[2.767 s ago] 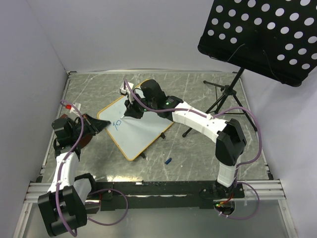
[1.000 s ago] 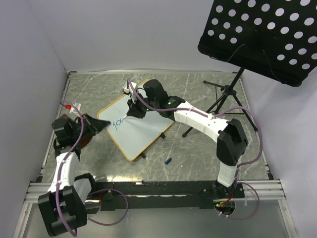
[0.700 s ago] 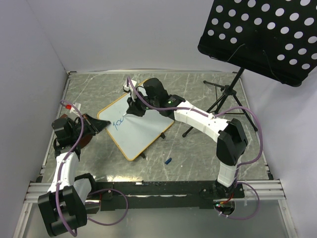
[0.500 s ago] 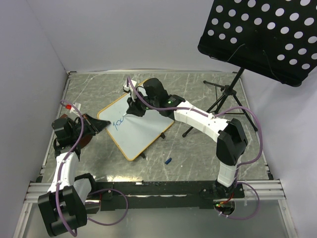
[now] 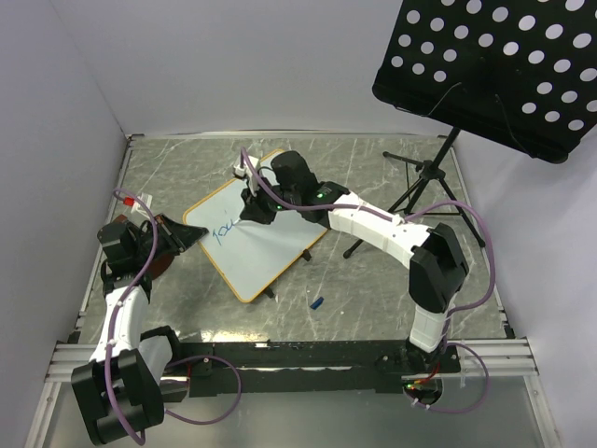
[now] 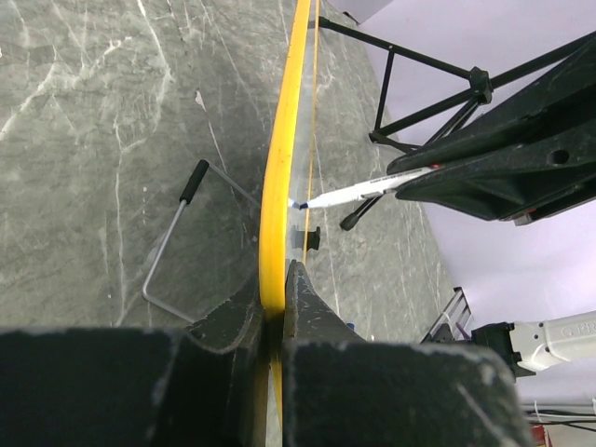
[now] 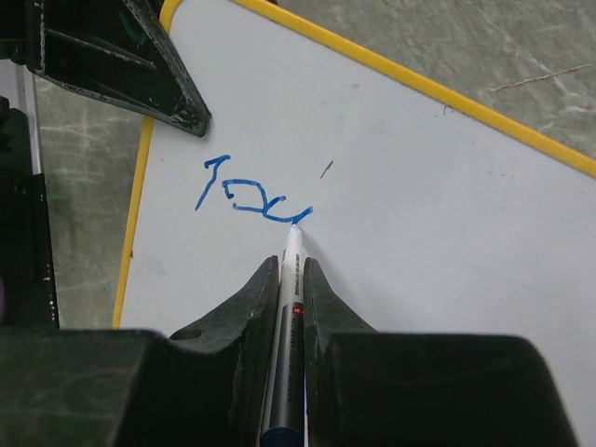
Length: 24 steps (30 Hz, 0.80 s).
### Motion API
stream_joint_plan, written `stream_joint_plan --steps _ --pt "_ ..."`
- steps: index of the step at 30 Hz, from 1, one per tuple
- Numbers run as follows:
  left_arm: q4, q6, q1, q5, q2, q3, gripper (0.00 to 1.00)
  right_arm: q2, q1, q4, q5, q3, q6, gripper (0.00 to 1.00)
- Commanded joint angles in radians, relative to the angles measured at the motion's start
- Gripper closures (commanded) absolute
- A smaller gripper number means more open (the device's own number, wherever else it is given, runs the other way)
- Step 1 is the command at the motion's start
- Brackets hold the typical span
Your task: Write a sentence on the whiteboard
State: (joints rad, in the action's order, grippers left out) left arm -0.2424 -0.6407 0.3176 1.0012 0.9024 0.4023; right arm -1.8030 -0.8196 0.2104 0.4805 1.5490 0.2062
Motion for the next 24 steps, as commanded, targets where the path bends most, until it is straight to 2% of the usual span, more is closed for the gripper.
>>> stream_joint_plan --steps 1,14,24 --pt "-0.054 0.095 -0.003 0.004 0.0 0.017 0.99 0.047 0.005 -0.006 0.0 -0.038 0.007 1.0" --pt "-0.055 0.093 -0.003 0.004 -0.002 0.015 0.99 0.08 -0.033 -0.008 0.017 -0.106 0.007 1.0" --pt "-0.054 0.093 -0.005 0.004 -0.002 0.015 0.99 0.057 -0.05 0.014 0.023 0.008 -0.019 1.0"
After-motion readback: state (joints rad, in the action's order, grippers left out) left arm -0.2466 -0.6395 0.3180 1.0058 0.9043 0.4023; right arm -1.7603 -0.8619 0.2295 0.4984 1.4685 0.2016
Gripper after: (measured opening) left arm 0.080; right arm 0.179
